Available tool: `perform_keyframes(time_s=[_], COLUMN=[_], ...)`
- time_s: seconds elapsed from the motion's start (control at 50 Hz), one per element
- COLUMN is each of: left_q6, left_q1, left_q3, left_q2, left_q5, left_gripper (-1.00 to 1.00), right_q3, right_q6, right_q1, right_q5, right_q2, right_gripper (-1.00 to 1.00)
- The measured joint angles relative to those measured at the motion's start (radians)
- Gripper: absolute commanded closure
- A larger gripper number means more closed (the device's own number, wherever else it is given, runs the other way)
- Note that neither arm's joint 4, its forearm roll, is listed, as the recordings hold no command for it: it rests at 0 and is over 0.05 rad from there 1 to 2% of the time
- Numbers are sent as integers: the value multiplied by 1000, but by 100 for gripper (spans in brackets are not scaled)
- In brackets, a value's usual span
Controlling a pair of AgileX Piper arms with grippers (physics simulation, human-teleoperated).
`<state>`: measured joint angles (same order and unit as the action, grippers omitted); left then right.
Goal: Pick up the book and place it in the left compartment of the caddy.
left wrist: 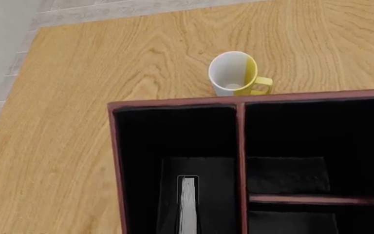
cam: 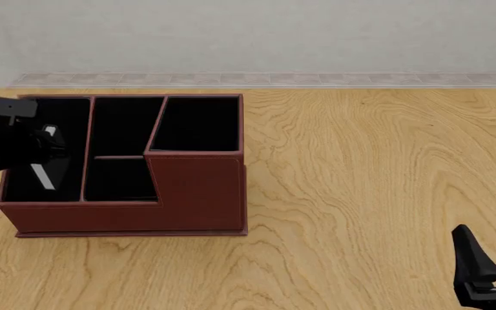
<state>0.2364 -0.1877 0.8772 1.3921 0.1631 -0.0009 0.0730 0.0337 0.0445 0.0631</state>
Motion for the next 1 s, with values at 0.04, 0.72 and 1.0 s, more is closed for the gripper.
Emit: perform_keyframes(time_s=[0.04, 0.72, 1.0], left_q6=[0, -10, -13], left_q1=[0, 0, 3], left_q3=[-3, -31, -41], left_q2=[2, 23, 28], left_q5=[-3, -45, -63], left_gripper=[100, 100, 100], right_q3=[0, 0, 0], right_q6=[0, 2, 3], right_q1=[0, 2, 3], right_q5=[0, -2, -2], right_q2=[0, -4, -5], right_gripper=[-100, -100, -100])
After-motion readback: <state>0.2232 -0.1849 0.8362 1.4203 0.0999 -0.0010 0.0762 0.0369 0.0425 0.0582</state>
